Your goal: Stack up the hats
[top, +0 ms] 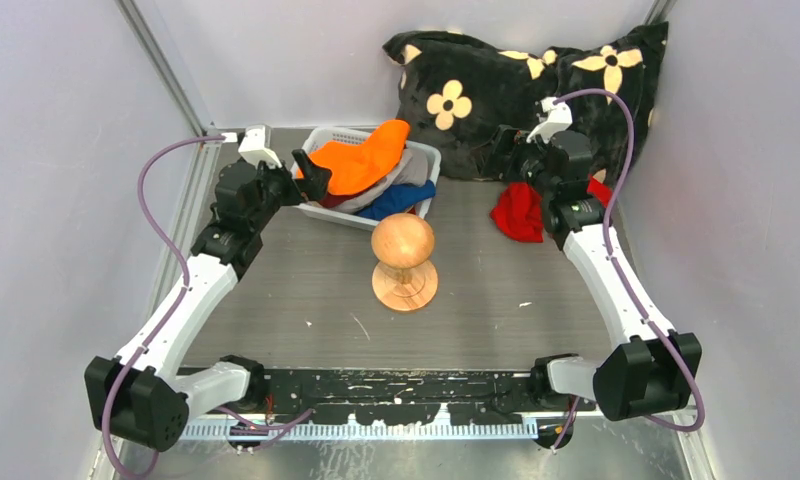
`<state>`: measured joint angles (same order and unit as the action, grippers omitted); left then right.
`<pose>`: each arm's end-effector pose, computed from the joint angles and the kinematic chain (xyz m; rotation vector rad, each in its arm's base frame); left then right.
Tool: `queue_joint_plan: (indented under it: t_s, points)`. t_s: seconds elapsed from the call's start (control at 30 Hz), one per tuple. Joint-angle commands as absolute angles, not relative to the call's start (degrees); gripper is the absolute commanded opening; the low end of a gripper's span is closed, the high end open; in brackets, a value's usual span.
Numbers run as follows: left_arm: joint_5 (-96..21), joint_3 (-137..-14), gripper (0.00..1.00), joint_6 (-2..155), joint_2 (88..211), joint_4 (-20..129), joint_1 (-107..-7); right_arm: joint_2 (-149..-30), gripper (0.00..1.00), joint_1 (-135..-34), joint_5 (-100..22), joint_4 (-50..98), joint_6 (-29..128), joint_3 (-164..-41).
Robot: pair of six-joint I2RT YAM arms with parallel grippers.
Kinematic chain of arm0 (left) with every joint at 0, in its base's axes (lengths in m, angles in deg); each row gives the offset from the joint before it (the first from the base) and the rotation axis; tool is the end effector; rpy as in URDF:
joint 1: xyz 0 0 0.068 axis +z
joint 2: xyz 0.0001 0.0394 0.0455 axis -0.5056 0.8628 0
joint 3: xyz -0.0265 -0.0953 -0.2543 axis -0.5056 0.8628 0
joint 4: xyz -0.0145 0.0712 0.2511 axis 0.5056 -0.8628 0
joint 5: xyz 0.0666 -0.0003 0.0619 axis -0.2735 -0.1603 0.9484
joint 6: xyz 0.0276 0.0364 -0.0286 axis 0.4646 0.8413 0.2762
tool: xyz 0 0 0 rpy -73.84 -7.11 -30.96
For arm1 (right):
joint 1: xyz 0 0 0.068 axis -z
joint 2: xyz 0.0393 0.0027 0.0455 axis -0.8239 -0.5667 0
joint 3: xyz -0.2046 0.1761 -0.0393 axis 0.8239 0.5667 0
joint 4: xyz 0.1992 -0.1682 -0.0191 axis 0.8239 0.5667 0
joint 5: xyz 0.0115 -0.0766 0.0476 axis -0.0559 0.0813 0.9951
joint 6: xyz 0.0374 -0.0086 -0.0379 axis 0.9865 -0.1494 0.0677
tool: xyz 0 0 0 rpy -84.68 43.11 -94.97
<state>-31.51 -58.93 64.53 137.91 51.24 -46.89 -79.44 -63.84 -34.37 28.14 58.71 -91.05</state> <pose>0.2501 -0.0756 0.3572 -0.0806 1.7615 -0.5440 0.2864 0.0498 0.3743 -0.0391 1.7823 0.4984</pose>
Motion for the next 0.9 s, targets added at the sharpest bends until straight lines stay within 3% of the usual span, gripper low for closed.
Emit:
queue_joint_plan:
  t_s: [0.0,0.17,0.57,0.87]
  points:
    - [-30.80,-60.58,1.00,64.84,137.43,54.10,-47.08,-79.27,1.00,-64.17,-34.88,23.86,60.23,-91.92]
    - [-30.03,-56.23,1.00,65.39,134.47,58.05,-47.29,-80.29,1.00,-64.84,-35.09,23.89,59.67,-91.08]
    - [-31.52,-58.94,0.96,64.32,137.86,53.99,-47.37,-90.99,1.00,-72.20,-41.31,32.04,56.84,-98.90]
    - [-30.55,-57.53,0.94,63.97,137.36,54.26,-47.34,-99.66,0.98,-74.65,-36.95,31.86,63.01,-101.19]
